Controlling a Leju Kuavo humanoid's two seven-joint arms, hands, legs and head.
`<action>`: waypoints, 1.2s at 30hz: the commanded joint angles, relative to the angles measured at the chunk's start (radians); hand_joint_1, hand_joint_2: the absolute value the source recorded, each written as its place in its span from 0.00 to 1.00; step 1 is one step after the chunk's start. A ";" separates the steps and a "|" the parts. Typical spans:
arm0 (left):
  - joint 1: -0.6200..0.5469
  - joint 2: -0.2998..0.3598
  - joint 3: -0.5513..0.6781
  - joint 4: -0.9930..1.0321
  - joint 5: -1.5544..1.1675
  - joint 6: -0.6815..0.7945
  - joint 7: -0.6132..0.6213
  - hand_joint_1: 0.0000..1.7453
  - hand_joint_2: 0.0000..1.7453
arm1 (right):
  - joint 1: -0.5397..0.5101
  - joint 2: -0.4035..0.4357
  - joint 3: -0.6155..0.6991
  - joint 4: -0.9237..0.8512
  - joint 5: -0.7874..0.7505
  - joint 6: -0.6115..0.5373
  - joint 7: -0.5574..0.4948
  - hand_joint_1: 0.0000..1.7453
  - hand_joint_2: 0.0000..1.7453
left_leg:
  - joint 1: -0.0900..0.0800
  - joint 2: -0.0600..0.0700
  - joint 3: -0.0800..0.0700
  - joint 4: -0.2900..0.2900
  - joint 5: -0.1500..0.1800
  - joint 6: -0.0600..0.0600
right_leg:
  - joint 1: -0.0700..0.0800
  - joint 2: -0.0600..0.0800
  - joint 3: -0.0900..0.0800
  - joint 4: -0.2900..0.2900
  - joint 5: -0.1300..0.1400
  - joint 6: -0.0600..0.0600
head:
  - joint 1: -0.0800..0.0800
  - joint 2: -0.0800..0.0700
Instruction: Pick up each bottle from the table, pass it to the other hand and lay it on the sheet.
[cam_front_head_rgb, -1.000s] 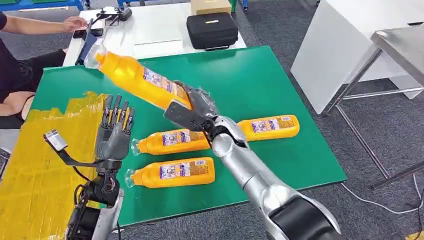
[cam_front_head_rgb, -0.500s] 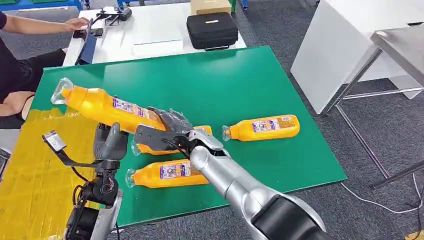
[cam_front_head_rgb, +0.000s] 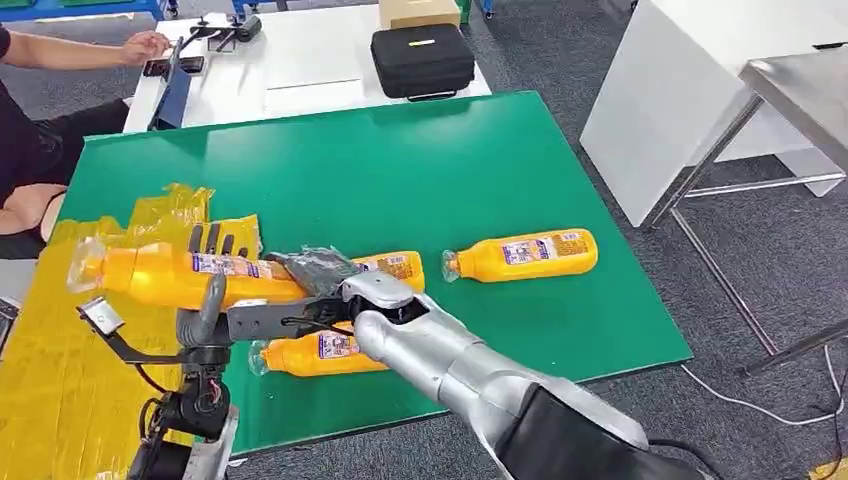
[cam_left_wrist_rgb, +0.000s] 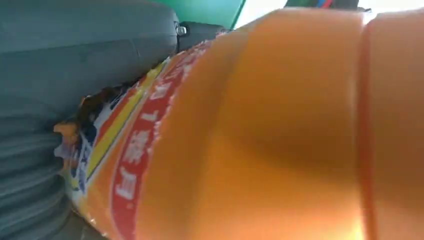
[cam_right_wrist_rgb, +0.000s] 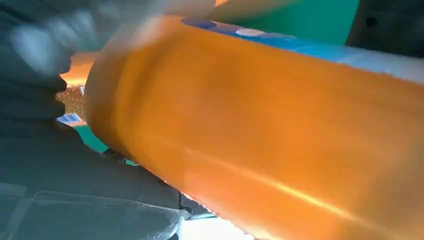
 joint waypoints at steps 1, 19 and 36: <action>-0.111 -0.002 0.008 0.048 -0.043 0.039 0.003 0.00 1.00 | 0.039 0.003 0.196 0.011 0.045 0.049 -0.025 1.00 1.00 | 0.001 -0.003 0.002 0.000 0.000 -0.001 | 0.001 -0.004 0.003 -0.001 -0.001 0.000 | 0.000 0.000; -0.144 -0.017 0.015 0.068 -0.057 0.053 -0.006 1.00 1.00 | 0.033 -0.028 0.024 0.071 0.069 0.006 -0.040 1.00 1.00 | 0.001 -0.006 0.004 -0.001 0.000 -0.001 | 0.001 -0.007 0.006 -0.001 -0.002 0.000 | 0.000 0.000; -0.205 0.129 0.139 -0.017 -0.878 0.828 -0.162 1.00 1.00 | 0.145 -0.269 -0.413 -0.231 -0.075 -0.056 -0.122 0.00 0.00 | 0.001 -0.006 0.003 0.000 0.000 -0.001 | 0.001 -0.006 0.006 -0.001 0.000 -0.002 | 0.001 0.000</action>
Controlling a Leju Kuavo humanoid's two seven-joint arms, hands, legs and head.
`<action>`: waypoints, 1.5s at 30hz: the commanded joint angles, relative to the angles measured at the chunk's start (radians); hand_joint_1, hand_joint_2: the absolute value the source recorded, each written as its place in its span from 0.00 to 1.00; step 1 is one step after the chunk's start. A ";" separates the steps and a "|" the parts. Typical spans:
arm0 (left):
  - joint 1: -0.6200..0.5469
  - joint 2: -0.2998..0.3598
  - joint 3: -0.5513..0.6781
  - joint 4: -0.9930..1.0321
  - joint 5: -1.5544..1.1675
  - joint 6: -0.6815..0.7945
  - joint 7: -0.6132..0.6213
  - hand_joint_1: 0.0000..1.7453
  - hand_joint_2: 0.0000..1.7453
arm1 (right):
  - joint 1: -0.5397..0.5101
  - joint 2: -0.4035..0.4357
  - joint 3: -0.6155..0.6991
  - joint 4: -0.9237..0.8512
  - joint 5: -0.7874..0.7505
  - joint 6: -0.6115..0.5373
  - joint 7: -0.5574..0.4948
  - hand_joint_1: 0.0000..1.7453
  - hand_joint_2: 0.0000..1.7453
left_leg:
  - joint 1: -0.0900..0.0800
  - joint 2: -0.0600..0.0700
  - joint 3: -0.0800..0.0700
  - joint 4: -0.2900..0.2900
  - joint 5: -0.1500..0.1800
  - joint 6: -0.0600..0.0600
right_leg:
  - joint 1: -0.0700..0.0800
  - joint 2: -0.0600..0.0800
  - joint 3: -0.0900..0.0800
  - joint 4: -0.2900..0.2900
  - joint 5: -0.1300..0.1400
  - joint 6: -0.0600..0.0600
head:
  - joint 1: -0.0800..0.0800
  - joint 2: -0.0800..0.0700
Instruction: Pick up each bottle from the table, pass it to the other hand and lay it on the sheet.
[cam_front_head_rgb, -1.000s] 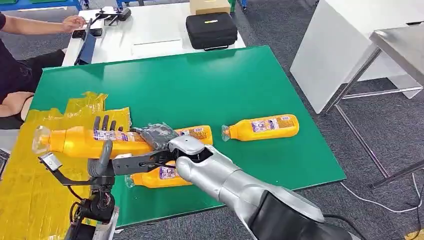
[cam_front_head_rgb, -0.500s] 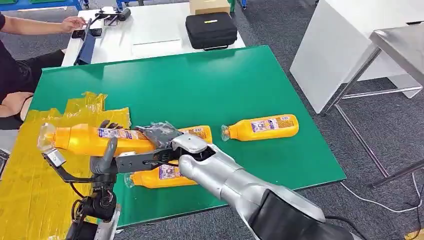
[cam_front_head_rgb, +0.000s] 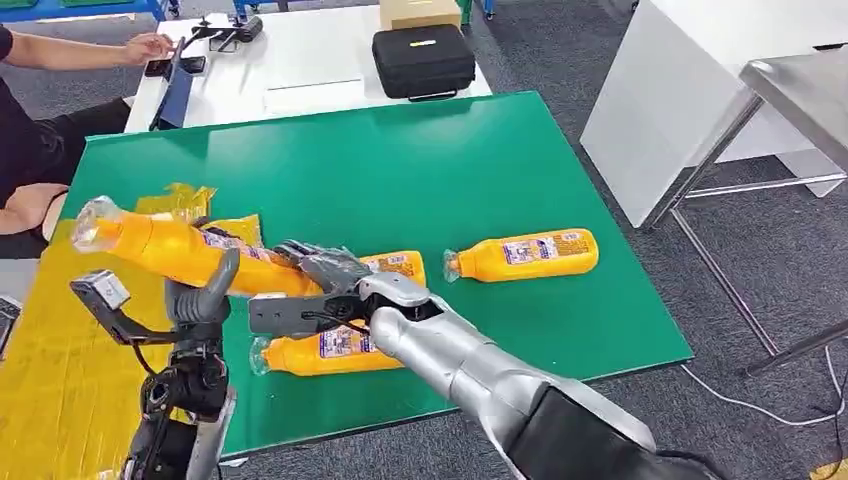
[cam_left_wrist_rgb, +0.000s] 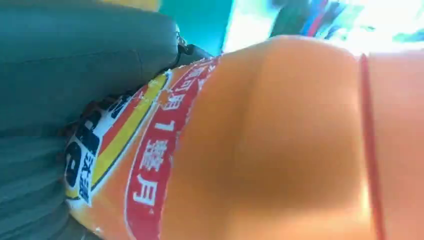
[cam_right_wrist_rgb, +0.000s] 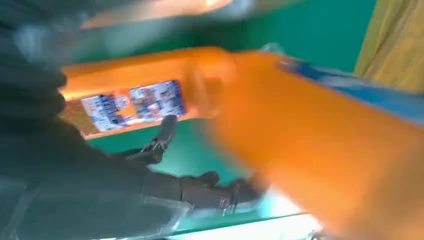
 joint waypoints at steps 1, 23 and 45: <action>-0.132 0.146 0.125 0.038 -0.523 0.472 -0.063 1.00 1.00 | 0.127 -0.223 -0.286 -0.250 -0.022 -0.002 -0.039 0.00 0.00 | 0.001 -0.004 0.003 0.000 0.000 -0.001 | 0.001 -0.005 0.005 -0.001 -0.001 0.000 | 0.000 0.000; -0.224 0.047 0.563 0.126 -1.427 0.558 -0.205 1.00 1.00 | 0.174 -0.225 -0.327 -0.336 -0.019 0.044 -0.052 0.00 0.00 | 0.000 0.000 0.001 0.001 -0.001 -0.001 | 0.001 -0.001 0.002 0.000 0.000 0.001 | 0.000 0.000; -0.301 0.351 -0.168 1.013 -1.741 0.428 0.533 1.00 1.00 | 0.303 -0.346 -0.086 -0.741 -0.086 0.181 -0.149 0.00 1.00 | 0.001 -0.003 0.001 0.001 0.001 -0.005 | 0.001 -0.002 0.001 0.002 -0.001 -0.003 | 0.000 0.000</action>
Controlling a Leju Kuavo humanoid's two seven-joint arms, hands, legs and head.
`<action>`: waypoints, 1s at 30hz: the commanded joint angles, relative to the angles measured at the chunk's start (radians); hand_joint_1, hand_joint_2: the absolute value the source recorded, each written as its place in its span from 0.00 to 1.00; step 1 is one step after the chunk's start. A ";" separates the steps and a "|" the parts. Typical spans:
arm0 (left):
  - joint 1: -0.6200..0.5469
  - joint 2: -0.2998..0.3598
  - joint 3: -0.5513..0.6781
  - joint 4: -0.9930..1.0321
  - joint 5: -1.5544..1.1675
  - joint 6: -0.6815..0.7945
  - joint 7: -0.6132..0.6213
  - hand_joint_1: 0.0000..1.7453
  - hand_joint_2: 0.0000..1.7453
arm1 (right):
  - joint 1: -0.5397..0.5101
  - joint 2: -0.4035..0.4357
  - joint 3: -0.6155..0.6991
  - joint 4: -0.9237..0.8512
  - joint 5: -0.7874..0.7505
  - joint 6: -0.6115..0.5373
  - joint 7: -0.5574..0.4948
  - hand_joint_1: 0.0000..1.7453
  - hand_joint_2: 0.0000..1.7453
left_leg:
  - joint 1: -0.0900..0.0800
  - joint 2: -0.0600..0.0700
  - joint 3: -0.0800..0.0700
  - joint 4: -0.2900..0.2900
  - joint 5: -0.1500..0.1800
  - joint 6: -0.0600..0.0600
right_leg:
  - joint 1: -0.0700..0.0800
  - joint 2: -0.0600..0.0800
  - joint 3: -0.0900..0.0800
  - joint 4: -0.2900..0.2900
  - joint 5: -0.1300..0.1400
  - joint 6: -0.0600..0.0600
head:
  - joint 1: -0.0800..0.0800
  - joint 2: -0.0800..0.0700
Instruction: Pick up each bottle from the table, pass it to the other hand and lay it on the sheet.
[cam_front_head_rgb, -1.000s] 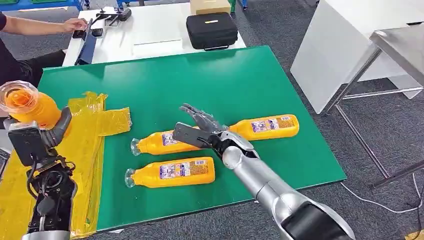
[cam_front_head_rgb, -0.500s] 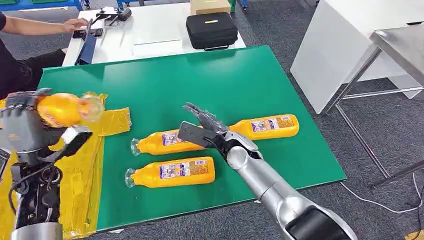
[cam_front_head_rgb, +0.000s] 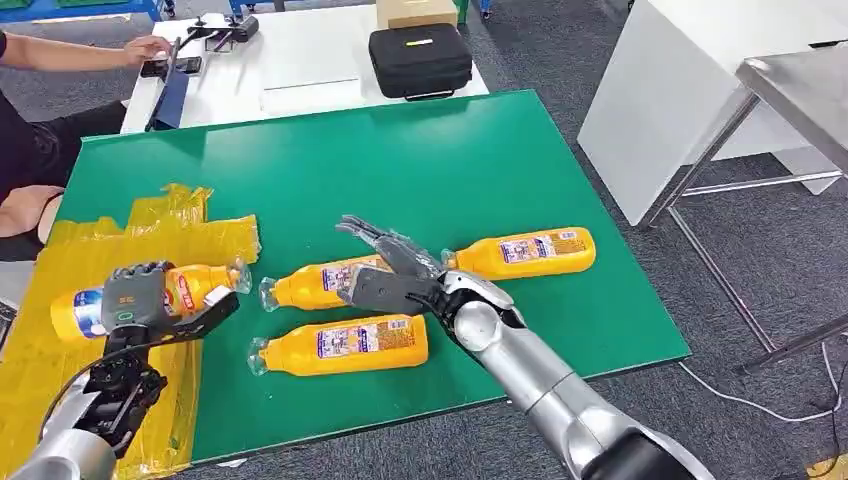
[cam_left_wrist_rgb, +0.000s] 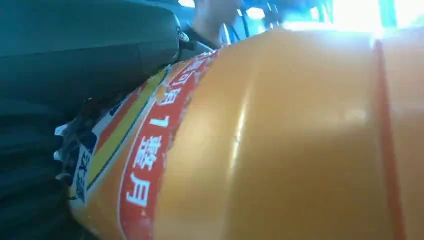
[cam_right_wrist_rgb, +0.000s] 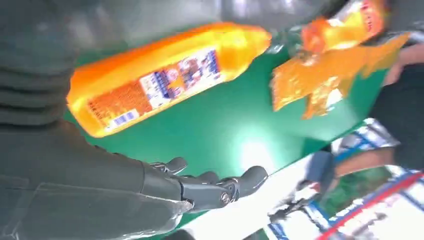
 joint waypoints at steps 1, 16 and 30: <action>-0.018 0.048 -0.113 0.218 0.004 -0.078 0.017 1.00 1.00 | 0.039 -0.096 0.159 -0.203 -0.012 0.030 -0.021 0.00 1.00 | -0.001 0.001 0.006 -0.001 -0.002 -0.001 | -0.001 0.000 0.006 0.000 -0.002 0.000 | 0.000 0.000; 0.037 0.077 0.011 0.198 0.126 -0.056 -0.070 0.00 0.00 | -0.087 -0.084 0.345 -0.041 0.158 0.153 0.250 0.00 1.00 | -0.002 0.010 0.022 -0.008 -0.004 -0.007 | -0.001 0.008 0.014 -0.001 0.001 -0.002 | 0.000 0.000; 0.056 0.069 0.102 0.132 0.213 0.052 -0.205 0.00 0.00 | -0.095 -0.068 0.391 0.052 0.233 0.145 0.319 0.00 1.00 | -0.001 0.000 0.014 -0.005 0.000 -0.006 | -0.001 0.000 0.011 0.003 -0.002 -0.002 | 0.000 0.000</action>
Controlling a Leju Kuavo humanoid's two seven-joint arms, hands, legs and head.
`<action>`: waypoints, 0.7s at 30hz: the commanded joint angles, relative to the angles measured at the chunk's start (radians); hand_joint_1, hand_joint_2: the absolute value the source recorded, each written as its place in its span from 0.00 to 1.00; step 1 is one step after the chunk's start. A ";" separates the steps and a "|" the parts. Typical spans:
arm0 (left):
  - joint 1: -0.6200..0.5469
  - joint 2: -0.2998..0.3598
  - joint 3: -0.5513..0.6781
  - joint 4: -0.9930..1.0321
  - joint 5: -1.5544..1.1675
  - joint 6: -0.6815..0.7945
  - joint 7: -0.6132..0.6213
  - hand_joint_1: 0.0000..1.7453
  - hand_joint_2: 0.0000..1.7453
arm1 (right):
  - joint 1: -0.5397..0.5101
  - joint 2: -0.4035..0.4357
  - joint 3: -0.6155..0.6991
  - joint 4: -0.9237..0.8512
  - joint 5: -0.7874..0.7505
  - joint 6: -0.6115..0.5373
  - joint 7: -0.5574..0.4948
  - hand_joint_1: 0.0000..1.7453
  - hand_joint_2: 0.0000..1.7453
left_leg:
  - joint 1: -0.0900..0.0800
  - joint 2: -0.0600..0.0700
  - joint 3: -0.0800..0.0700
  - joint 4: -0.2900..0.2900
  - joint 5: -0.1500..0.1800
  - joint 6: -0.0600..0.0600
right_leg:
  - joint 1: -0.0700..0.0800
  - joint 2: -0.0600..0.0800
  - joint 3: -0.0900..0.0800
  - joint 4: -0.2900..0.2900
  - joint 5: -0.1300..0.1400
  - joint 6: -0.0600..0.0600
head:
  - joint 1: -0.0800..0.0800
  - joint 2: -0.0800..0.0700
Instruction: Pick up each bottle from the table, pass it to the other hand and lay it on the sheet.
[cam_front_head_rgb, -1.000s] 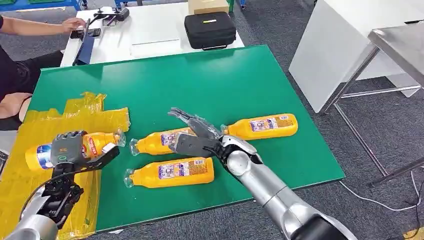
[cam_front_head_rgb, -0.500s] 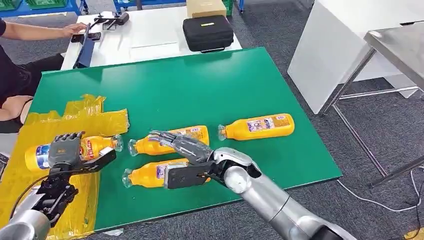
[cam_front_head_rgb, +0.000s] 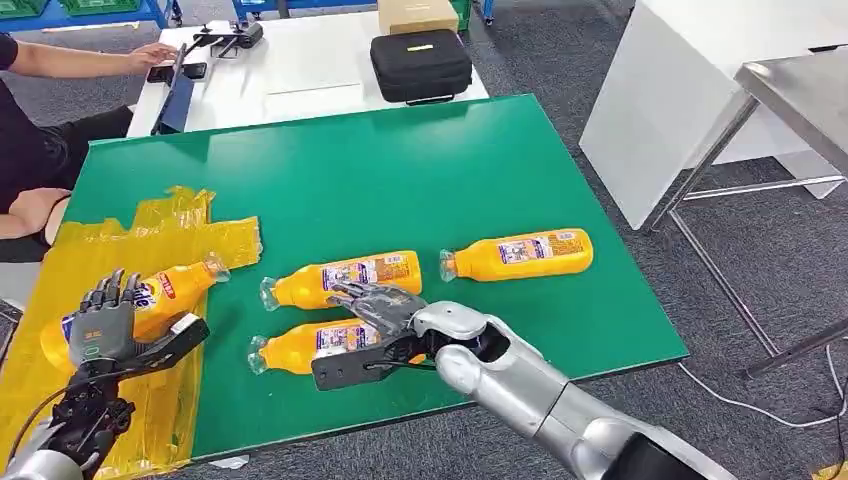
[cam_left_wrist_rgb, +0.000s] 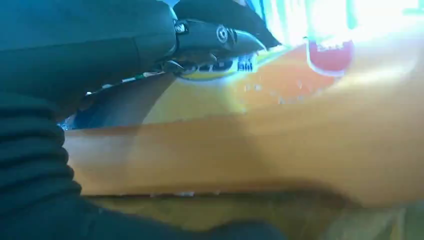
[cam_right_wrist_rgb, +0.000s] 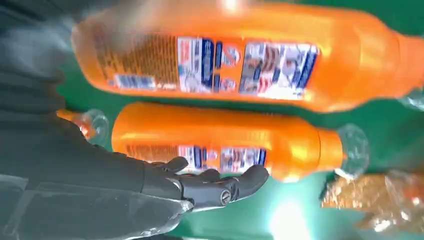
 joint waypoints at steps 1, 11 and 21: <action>0.043 -0.020 0.088 -0.045 0.038 -0.002 -0.072 0.00 0.00 | -0.054 0.004 0.085 0.127 0.023 0.002 0.020 0.00 1.00 | 0.000 0.002 0.002 -0.001 -0.001 0.000 | 0.000 0.001 0.002 -0.001 0.000 0.000 | 0.000 0.000; 0.120 -0.122 0.403 -0.348 0.120 -0.002 -0.357 0.00 0.00 | -0.049 0.011 0.112 0.204 0.018 0.043 0.009 0.00 1.00 | 0.000 -0.001 -0.001 0.000 0.000 0.000 | 0.001 -0.003 -0.001 -0.001 -0.001 0.001 | 0.000 0.000; 0.080 -0.182 0.386 -0.469 0.722 -0.002 -0.562 0.00 0.00 | -0.036 0.014 0.164 0.340 0.033 0.110 0.024 1.00 1.00 | 0.000 -0.003 -0.004 0.000 0.001 0.000 | 0.001 -0.005 -0.003 -0.001 -0.001 0.001 | 0.000 0.000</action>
